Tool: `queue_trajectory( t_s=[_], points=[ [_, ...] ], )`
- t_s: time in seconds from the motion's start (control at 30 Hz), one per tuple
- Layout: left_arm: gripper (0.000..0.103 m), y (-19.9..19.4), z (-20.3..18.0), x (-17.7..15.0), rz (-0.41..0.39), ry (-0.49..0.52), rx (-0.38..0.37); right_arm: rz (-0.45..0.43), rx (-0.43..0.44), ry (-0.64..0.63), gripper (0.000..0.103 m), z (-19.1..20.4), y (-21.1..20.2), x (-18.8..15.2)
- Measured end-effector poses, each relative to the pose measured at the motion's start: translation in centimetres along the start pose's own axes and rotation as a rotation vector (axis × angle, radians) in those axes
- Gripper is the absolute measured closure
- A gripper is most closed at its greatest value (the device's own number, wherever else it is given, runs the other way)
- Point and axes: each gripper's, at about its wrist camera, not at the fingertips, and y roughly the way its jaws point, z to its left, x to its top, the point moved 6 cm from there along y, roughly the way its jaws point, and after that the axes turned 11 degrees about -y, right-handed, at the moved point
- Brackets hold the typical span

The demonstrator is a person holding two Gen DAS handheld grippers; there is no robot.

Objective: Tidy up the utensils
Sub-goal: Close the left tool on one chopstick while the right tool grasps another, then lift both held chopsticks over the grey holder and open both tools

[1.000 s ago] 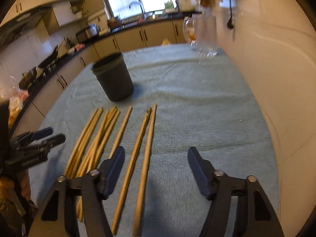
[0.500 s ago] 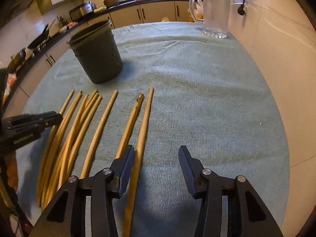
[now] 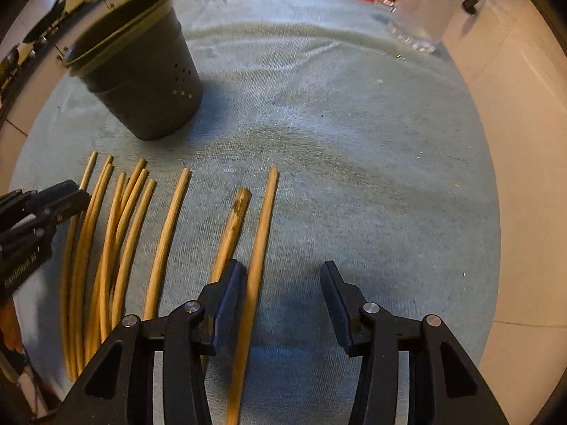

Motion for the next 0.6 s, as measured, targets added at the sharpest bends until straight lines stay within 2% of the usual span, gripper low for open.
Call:
queue_trajectory(
  t_s=[0.07, 0.1, 0.33, 0.6],
  points=[
    [0.097, -0.3, -0.1, -0.3, -0.005, -0.015, -0.026, 0.003, -0.002, 0.009, 0.093, -0.4, 0.0, 0.5],
    [0.097, -0.8, 0.0, -0.4, -0.026, -0.017, -0.028, -0.001, 0.013, 0.034, 0.096, -0.7, 0.0, 0.6],
    [0.097, -7.5, 0.1, -1.4, -0.209, -0.005, -0.074, -0.182, 0.085, 0.092, 0.096, -1.4, -3.4, -1.1],
    [0.097, -15.8, -0.8, -4.1, -0.389, -0.022, -0.118, -0.427, 0.067, 0.087, 0.096, -1.0, -10.6, -4.8]
  ],
)
